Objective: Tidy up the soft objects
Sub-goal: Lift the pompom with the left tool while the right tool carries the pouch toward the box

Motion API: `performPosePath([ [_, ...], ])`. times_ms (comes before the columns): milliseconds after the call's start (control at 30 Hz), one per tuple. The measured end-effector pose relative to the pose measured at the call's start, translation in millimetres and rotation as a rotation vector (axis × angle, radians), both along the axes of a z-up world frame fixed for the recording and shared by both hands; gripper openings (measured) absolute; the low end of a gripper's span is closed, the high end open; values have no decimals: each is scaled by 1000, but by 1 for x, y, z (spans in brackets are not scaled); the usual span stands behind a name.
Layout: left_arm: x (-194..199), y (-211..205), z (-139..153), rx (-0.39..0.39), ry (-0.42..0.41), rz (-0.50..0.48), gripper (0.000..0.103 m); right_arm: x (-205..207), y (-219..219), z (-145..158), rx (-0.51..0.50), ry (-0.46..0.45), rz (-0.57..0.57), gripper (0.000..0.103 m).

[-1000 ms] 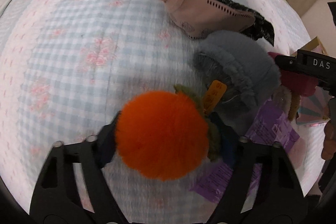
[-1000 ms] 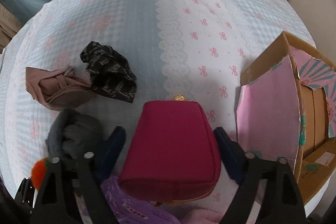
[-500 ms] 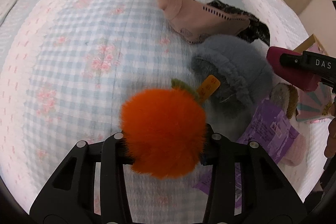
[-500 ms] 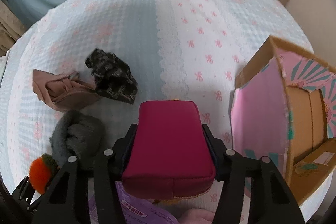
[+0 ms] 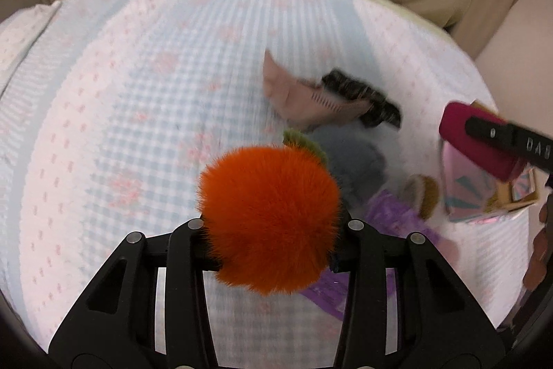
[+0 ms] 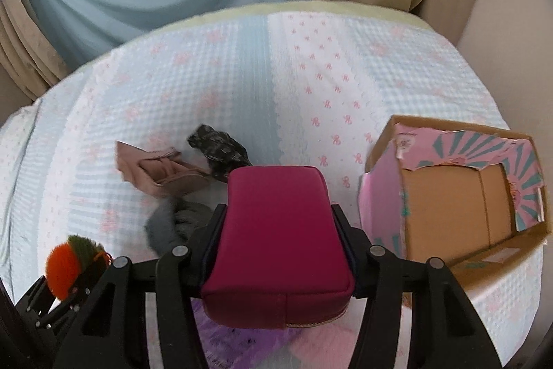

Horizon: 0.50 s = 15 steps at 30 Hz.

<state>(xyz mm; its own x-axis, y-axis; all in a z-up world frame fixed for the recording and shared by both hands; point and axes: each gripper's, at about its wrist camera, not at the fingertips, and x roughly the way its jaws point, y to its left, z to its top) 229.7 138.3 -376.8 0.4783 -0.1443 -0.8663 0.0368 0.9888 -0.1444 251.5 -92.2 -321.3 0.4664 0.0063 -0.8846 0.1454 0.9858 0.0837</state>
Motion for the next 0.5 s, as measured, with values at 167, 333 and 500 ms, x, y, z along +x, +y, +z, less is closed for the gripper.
performPosePath([
  [167,-12,-5,59,-15,-60,7,37,-25,-8,51,20,-50,-11,52],
  [333,-13,-17,115,-34,-119,-11,37,-48,-22,104,26,-97,-15,52],
  [500,-20,-52,165,-34,-177,-47,37,-66,-51,152,23,-159,-19,52],
])
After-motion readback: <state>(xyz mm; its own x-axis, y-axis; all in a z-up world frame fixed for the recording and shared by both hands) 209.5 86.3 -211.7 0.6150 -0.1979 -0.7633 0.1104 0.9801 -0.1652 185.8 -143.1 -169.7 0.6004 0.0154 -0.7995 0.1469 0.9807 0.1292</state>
